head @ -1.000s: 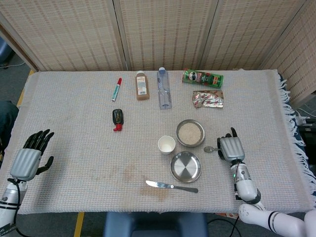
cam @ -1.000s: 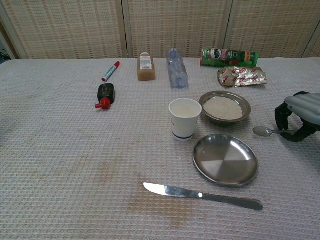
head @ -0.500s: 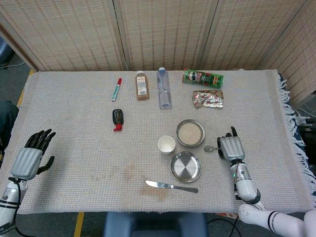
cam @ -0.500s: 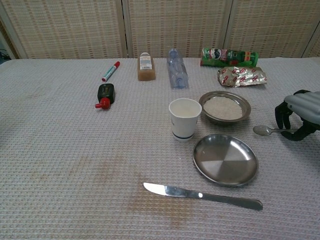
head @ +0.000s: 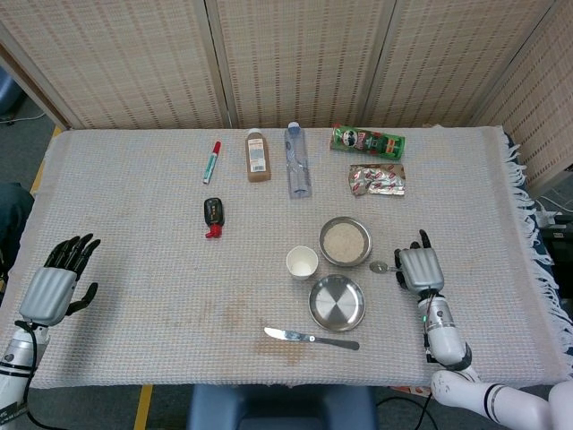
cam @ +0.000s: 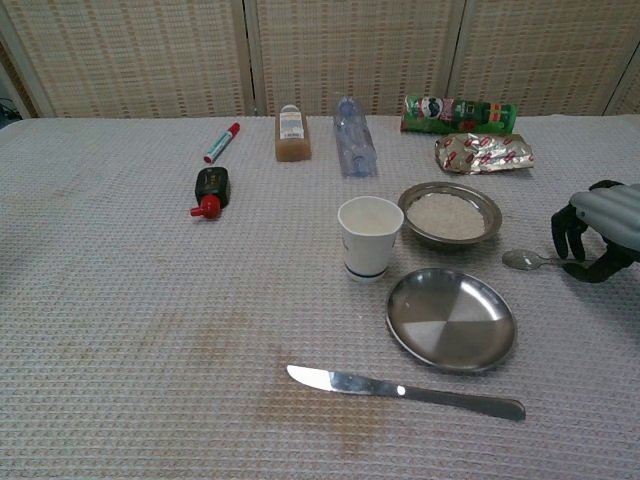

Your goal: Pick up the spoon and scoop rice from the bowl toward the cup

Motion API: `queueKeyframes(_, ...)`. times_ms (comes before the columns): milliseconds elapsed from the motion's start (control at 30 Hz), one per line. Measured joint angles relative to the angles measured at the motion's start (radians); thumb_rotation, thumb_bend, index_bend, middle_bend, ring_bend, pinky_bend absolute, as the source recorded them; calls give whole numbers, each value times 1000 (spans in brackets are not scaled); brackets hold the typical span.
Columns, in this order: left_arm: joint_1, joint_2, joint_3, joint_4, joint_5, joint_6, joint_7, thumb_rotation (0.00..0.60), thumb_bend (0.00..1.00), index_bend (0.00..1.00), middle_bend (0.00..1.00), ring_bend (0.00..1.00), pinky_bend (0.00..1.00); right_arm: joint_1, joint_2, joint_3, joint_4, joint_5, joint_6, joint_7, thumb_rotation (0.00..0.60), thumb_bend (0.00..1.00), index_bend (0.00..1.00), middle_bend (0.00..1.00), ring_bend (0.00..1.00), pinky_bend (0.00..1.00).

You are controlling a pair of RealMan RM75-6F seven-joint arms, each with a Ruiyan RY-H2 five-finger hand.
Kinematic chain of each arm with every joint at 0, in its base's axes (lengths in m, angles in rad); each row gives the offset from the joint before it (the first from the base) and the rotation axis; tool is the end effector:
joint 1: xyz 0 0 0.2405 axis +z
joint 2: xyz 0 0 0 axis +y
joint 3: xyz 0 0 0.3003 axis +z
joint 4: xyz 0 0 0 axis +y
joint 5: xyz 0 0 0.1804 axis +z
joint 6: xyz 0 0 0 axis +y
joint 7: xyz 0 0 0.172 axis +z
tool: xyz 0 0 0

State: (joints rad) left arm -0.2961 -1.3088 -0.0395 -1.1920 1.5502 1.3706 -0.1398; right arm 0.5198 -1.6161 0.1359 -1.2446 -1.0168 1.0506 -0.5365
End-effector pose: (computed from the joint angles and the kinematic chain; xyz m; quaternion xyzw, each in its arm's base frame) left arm -0.3497 0.2909 0.1549 -0.6713 -0.3229 -0.3868 0.5436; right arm -0.3129 -0.3593 0.0125 0.6952 -0.3752 0.2225 0.5713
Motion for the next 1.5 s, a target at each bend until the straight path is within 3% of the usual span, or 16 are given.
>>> queueKeyframes(233,-8,3,-2,-6,-2,-7,8,600,425,0,0,0,99,-7,31,3,-23,-32,13,39,600,351,809,557,279,0)
queueKeyframes(433,-12,2,-6,-5,-11,-14,6,600,425,0,0,0,100,-17,120,-2,-102,-77,38,48,600,352,807,557,279,0)
queueKeyframes(600,-18,-2,-16,-19,-26,-23,12,600,425,0,0,0,100,-13,210,13,-196,-82,59,-1,600,352,806,557,279,0)
queueKeyframes(767,-28,-4,-23,-31,-34,-37,24,600,425,0,0,0,100,37,242,47,-242,-64,45,-86,600,351,805,557,279,0)
queueKeyframes(1100,-40,-6,-13,-21,-19,-47,25,600,426,0,0,0,100,204,196,88,-213,57,-49,-294,600,356,783,557,279,0)
queueKeyframes(1500,-43,-6,-6,10,-6,-42,-9,600,426,0,0,0,100,275,117,32,-140,141,-74,-418,600,356,781,557,280,0)
